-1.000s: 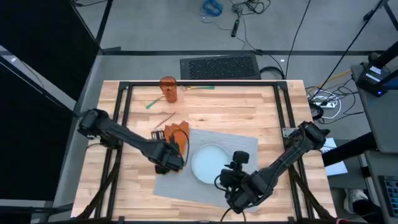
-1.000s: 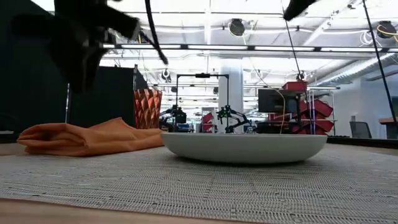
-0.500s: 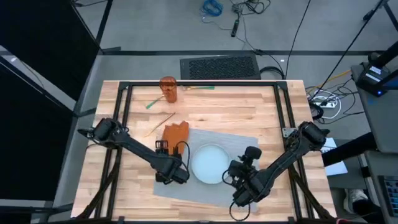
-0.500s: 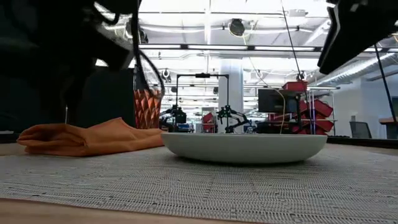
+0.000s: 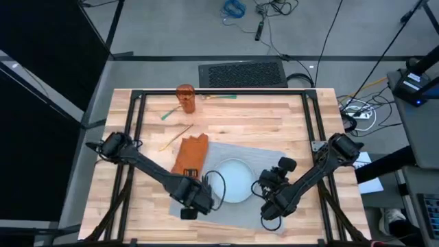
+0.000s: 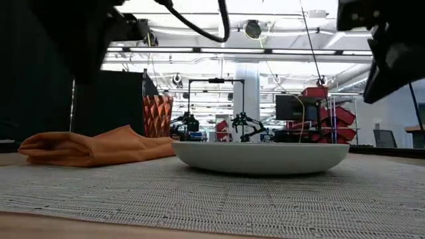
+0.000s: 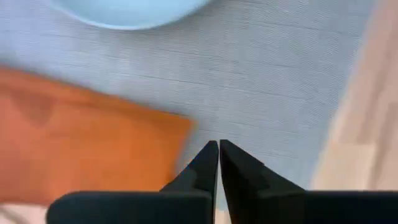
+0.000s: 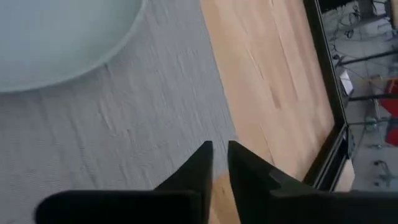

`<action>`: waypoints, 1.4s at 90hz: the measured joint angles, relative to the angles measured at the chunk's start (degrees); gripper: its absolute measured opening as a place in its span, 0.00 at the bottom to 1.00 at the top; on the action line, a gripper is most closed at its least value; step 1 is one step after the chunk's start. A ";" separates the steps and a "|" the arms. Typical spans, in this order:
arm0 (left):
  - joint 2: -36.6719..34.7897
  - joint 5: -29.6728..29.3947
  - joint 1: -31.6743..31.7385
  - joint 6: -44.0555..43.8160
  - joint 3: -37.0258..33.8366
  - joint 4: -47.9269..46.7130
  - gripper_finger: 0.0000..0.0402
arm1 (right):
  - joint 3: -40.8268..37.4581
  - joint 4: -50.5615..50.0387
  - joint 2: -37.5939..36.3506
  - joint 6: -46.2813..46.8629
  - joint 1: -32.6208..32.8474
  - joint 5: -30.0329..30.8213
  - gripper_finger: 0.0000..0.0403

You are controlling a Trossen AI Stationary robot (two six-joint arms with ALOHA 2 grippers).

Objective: Set table place
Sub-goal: Adjust the gray table mat

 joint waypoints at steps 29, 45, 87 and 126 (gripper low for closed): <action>7.61 7.08 -0.24 4.99 -0.49 0.88 0.00 | -2.02 0.80 0.02 -0.86 -1.99 -1.15 0.00; 9.36 7.14 -0.09 6.45 -0.52 1.84 0.00 | -2.01 1.19 0.02 -2.70 -3.53 -1.61 0.00; 9.48 7.24 -0.26 7.38 -0.69 8.57 0.00 | -15.37 19.74 -3.08 -9.66 -8.50 -9.67 0.00; 9.56 8.19 -0.09 6.91 -4.04 13.06 0.00 | -23.04 35.60 -11.70 -16.71 -11.61 -16.38 0.00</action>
